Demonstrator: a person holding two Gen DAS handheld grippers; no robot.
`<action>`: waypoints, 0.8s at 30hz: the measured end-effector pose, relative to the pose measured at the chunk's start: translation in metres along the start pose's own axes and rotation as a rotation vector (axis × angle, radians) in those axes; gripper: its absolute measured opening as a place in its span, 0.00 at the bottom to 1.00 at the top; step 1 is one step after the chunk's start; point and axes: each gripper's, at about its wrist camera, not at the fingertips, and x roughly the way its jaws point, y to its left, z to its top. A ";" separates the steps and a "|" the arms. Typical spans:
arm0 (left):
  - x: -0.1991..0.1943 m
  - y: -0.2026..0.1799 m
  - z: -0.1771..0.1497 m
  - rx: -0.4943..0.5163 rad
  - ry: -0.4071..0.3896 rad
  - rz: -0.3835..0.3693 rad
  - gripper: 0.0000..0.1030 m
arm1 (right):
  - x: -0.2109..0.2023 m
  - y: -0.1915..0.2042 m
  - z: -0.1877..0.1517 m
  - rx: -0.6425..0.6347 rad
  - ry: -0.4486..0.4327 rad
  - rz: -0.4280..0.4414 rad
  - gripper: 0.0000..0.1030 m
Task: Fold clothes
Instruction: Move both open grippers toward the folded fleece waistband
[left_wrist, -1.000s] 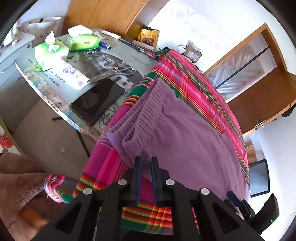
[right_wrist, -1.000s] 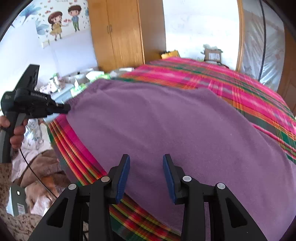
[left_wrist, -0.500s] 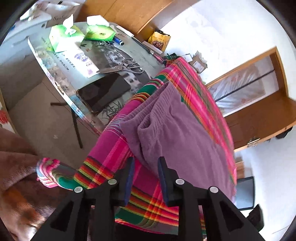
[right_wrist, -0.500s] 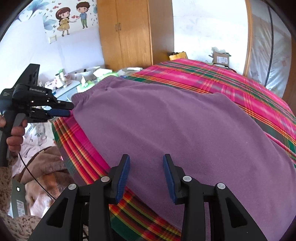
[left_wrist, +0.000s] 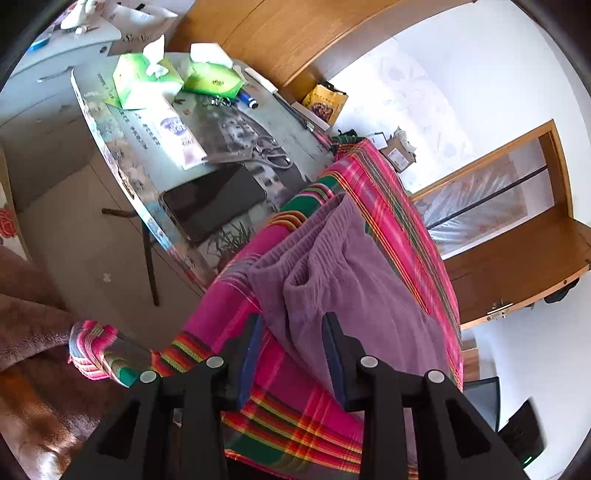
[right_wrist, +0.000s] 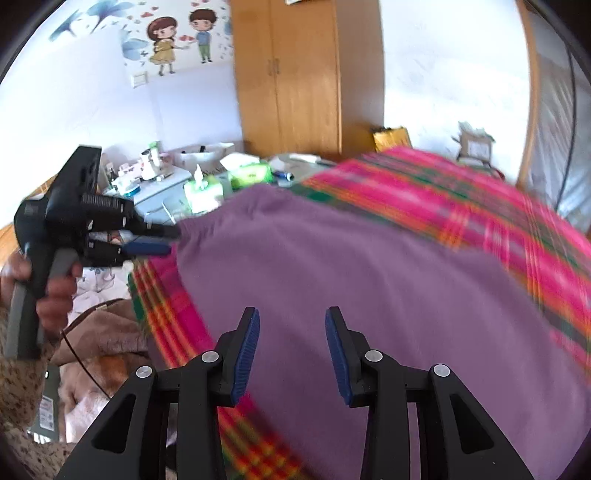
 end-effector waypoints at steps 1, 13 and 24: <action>0.002 0.000 0.000 -0.003 0.004 -0.005 0.32 | 0.003 -0.001 0.007 -0.012 0.003 -0.001 0.38; 0.006 0.009 0.005 -0.078 0.005 -0.050 0.33 | 0.066 -0.030 0.085 -0.141 0.096 0.232 0.37; 0.005 0.009 0.004 -0.145 -0.020 -0.033 0.33 | 0.144 -0.032 0.143 -0.257 0.203 0.504 0.38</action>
